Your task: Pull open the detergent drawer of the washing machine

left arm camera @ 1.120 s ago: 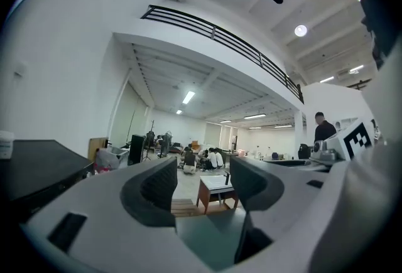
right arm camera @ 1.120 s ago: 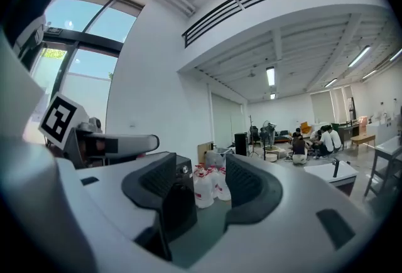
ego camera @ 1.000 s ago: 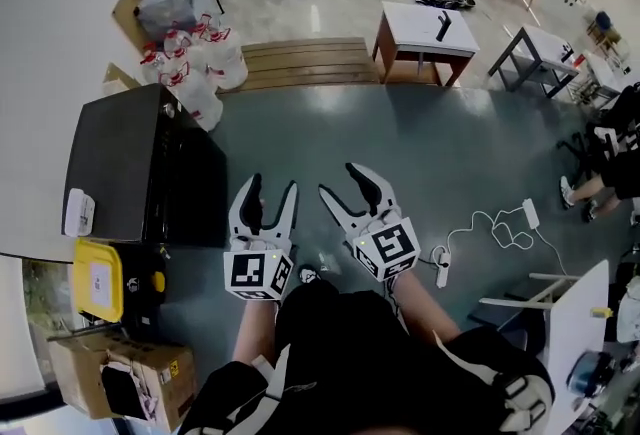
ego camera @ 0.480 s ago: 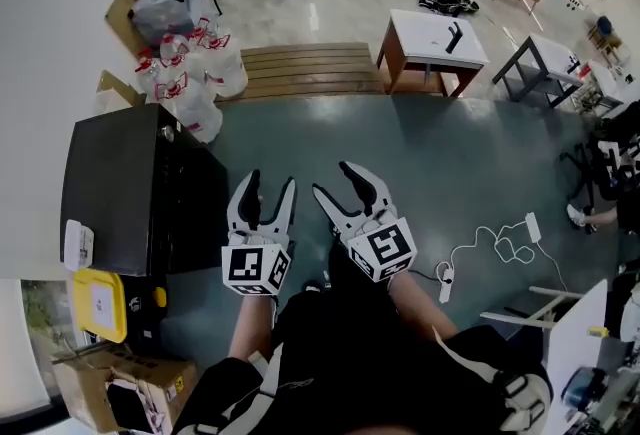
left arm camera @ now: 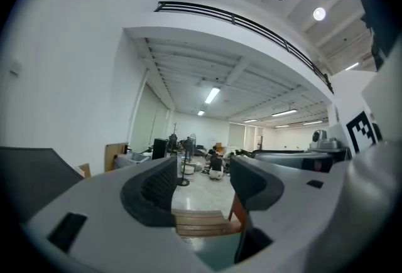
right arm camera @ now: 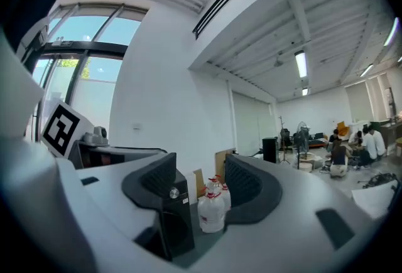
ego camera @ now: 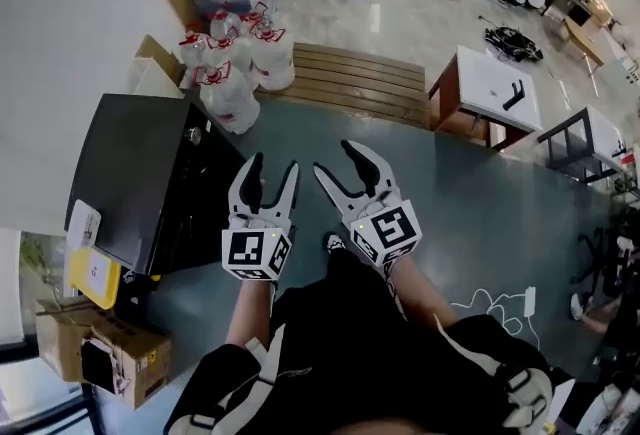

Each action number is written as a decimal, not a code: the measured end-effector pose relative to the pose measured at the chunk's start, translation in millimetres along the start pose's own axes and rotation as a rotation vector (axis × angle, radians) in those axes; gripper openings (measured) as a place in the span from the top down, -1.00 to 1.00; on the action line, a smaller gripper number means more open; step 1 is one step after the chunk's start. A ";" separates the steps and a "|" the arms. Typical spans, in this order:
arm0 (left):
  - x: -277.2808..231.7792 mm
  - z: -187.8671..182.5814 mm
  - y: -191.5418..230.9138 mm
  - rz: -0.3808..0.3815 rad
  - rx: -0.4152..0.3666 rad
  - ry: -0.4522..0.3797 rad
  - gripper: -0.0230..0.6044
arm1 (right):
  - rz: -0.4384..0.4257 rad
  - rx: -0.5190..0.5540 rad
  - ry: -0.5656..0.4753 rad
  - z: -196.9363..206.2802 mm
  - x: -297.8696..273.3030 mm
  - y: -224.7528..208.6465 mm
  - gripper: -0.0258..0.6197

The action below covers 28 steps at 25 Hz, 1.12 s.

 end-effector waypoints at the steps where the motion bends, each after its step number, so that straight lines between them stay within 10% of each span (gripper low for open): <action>1: -5.3 -2.8 10.2 -0.035 -0.001 -0.007 0.10 | -0.033 0.007 -0.001 -1.9 -14.1 -2.8 0.16; 10: 32.2 11.1 108.6 -0.459 0.021 0.004 0.10 | -0.420 -0.007 0.062 25.4 -142.0 42.0 0.15; 18: 168.3 20.1 147.1 -0.864 0.050 -0.002 0.10 | -0.779 0.009 0.092 46.6 -183.2 178.9 0.14; 28: 310.1 43.8 161.7 -1.110 0.115 -0.054 0.10 | -1.015 0.072 0.152 79.6 -169.2 328.3 0.13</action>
Point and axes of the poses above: the fingertips, and each gripper's own axes: x backward along the fingers, y to its left, z out of its underside, the point moved 3 cm from there along x, backward along the fingers, and after that the axes turned 13 degrees about z, right-handed, at the moved point
